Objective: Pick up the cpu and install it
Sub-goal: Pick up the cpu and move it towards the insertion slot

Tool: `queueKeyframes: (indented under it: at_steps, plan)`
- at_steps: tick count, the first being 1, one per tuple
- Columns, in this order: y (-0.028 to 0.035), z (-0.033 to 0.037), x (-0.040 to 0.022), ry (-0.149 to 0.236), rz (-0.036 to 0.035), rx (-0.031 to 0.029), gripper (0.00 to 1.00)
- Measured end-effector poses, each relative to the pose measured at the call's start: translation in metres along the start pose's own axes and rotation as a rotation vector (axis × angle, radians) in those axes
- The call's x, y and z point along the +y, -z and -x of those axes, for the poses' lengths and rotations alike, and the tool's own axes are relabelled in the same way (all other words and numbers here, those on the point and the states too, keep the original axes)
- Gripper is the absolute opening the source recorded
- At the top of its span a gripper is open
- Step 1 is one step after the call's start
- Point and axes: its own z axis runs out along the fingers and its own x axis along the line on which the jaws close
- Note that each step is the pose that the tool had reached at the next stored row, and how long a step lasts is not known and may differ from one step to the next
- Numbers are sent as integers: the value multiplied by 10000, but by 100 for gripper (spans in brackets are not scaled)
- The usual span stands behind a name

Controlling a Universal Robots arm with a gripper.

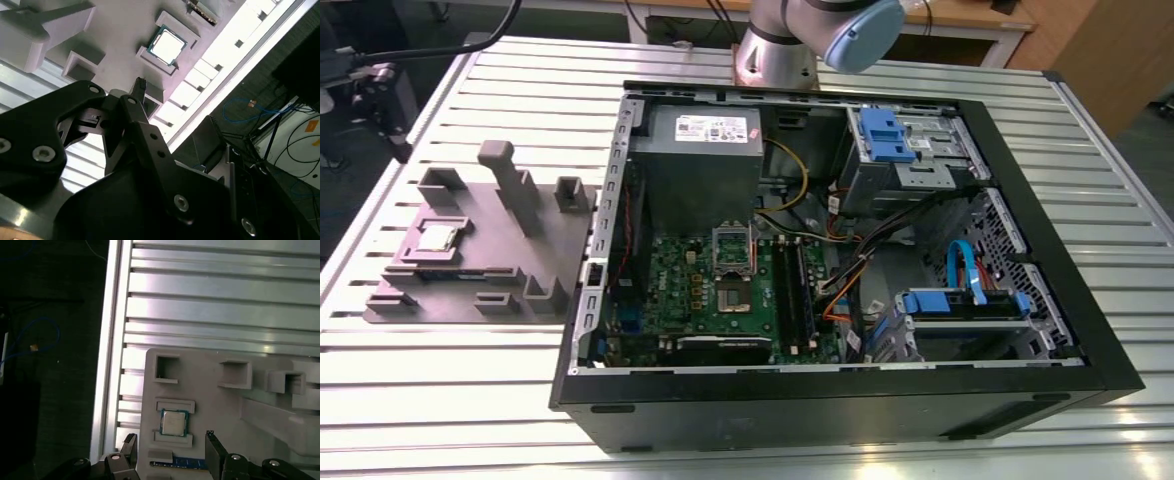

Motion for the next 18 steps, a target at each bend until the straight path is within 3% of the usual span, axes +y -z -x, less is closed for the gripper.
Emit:
queueKeyframes:
  at_steps: [9,18]
  plan:
    - [-19,86,-6,2,3,0,65]
    - [-139,96,-16,212,-2,14,65]
